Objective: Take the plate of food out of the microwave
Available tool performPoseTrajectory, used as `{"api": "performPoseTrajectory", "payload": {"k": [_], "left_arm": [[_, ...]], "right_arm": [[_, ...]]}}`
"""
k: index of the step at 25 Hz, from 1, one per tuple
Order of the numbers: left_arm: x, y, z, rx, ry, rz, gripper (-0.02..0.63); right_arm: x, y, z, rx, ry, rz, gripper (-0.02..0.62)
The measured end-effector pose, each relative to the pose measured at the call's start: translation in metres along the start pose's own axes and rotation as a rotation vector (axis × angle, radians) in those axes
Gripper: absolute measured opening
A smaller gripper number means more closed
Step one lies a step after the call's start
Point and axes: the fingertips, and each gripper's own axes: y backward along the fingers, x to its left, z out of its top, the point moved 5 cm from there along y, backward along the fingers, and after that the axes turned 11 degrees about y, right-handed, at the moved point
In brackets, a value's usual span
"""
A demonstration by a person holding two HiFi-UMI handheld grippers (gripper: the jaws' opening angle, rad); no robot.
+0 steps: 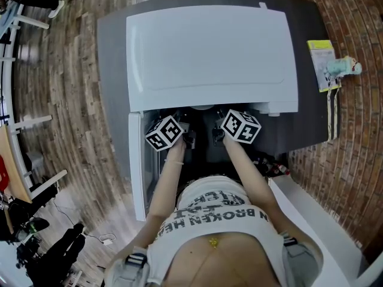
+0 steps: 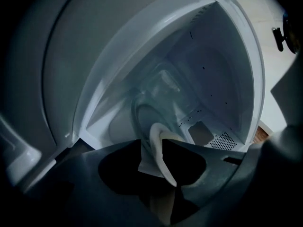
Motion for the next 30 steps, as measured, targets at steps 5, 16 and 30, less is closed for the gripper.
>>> {"api": "performPoseTrajectory", "payload": {"k": [5,16,30], "left_arm": [[-0.001,-0.006,0.003,-0.003,0.005,-0.026,0.121],[-0.001,-0.002,0.001,0.017,0.0,-0.027,0.054],[-0.011,0.01,-0.004,0.015,-0.025,-0.035,0.054]], "right_arm": [[0.001,-0.009,0.004,0.006,-0.044,0.036,0.13],[-0.001,-0.005,0.003,0.015,-0.06,0.053,0.067],[0.001,0.01,0.006,-0.001,-0.057,0.065,0.066]]}}
